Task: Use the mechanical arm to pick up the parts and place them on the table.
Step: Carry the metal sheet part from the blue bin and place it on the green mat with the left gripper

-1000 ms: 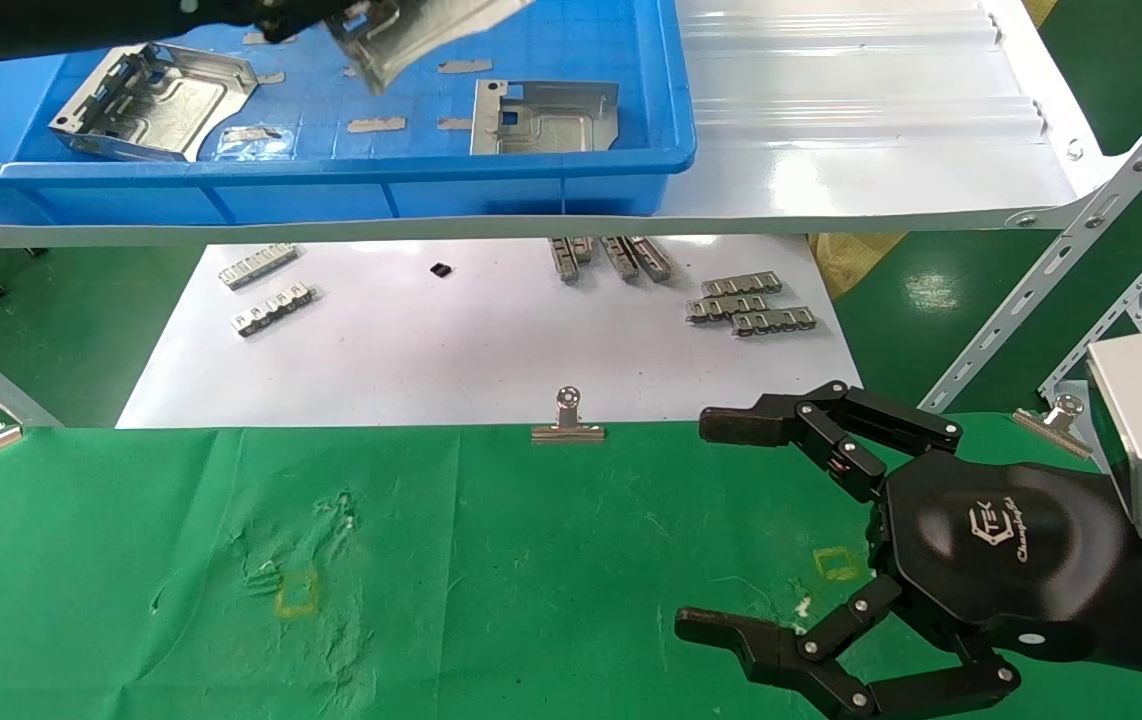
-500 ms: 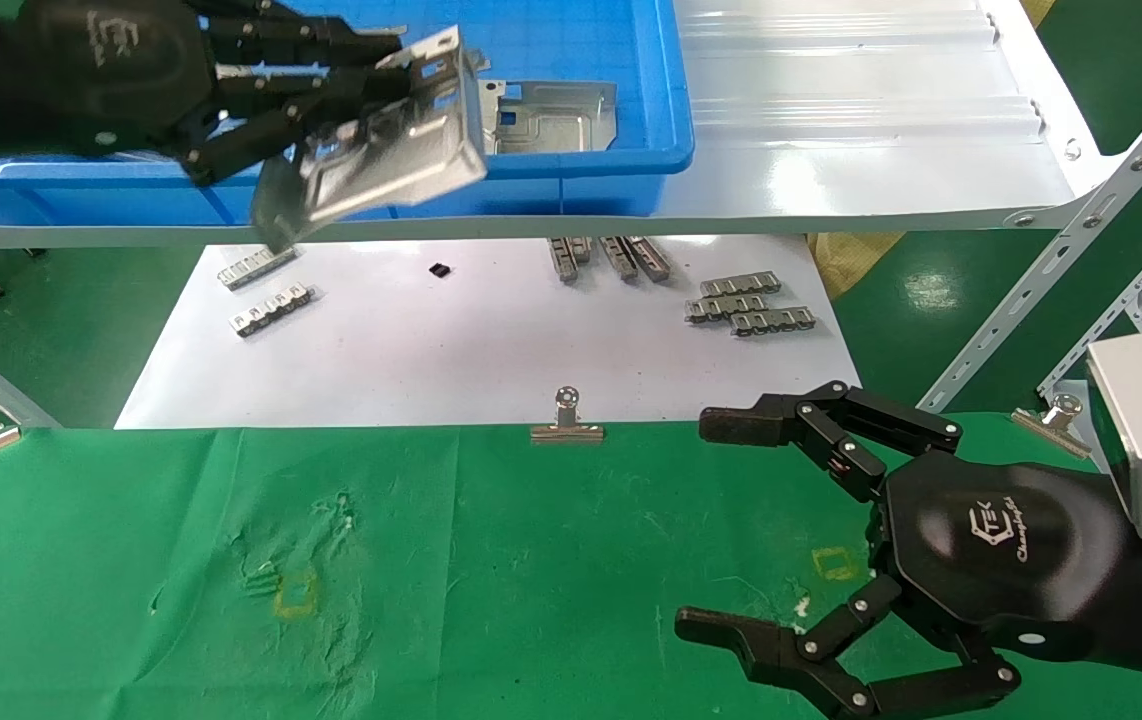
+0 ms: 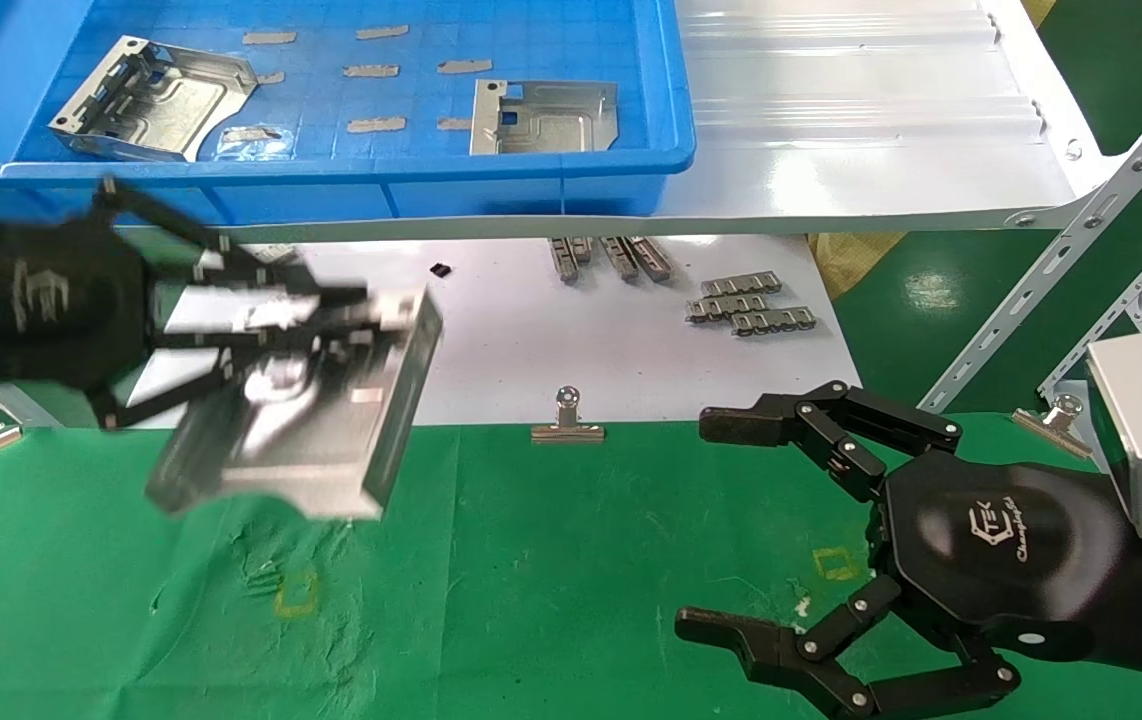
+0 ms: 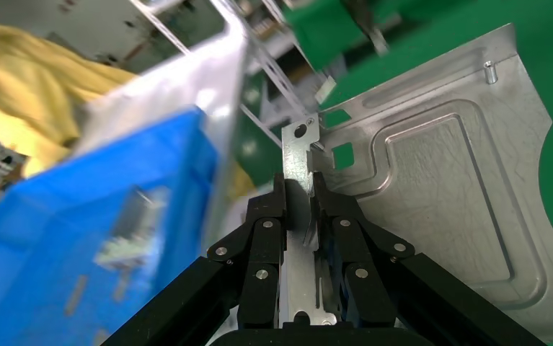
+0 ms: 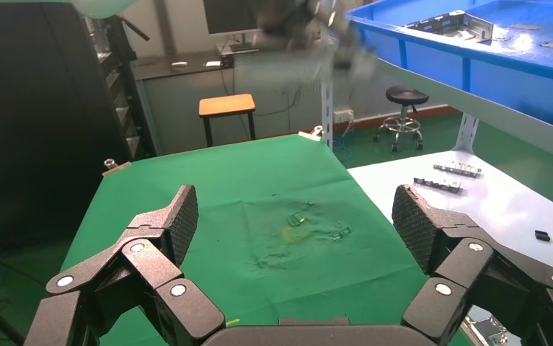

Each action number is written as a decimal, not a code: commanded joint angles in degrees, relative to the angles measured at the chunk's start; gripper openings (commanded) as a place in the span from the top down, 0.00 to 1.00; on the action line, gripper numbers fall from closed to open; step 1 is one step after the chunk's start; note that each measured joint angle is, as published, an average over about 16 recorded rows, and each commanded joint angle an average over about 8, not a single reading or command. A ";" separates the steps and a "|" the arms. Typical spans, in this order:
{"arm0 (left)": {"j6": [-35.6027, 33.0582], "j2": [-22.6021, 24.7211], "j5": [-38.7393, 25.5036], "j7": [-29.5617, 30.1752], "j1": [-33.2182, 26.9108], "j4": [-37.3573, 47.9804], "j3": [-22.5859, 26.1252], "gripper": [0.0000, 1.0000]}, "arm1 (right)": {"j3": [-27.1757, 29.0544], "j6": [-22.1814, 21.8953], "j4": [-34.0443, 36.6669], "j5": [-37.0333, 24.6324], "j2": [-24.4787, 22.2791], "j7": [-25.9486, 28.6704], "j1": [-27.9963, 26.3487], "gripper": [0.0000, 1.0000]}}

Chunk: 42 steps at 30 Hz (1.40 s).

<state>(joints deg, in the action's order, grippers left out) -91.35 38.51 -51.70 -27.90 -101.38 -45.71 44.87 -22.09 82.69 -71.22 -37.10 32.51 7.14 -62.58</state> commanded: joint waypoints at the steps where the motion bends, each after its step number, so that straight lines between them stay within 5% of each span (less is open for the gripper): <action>1: 0.03 -1.49 -0.02 -2.58 1.06 -1.95 2.28 1.00 | 0.00 0.00 0.00 0.00 0.00 0.00 0.00 0.00; 9: 6.75 -2.23 -6.84 -16.75 7.44 -3.08 8.40 1.00 | 0.00 0.00 0.00 0.00 0.00 0.00 0.00 0.00; 24: 26.35 -5.56 -3.40 -28.84 24.60 -6.13 5.96 0.99 | 0.00 0.00 0.00 0.00 0.00 0.00 0.00 0.00; 27: 28.19 -5.84 -1.35 -28.79 26.83 -6.67 5.27 0.84 | 0.00 0.00 0.00 0.00 0.00 0.00 0.00 0.00; 32: 29.79 -6.23 0.31 -28.22 28.93 -7.73 4.87 0.24 | 0.00 0.00 0.00 0.00 0.00 0.00 0.00 0.00; 35: 30.55 -6.29 0.53 -28.29 29.56 -8.14 4.80 0.01 | 0.00 0.00 0.00 0.00 0.00 0.00 0.00 0.00; 42: 31.99 -6.12 0.51 -28.12 30.45 -8.55 4.89 0.00 | -0.01 0.00 0.00 0.00 0.00 0.00 0.00 0.00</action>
<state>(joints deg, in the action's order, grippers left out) -59.86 32.25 -51.19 -55.52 -71.32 -54.46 49.80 -22.10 82.68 -71.22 -37.10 32.51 7.13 -62.58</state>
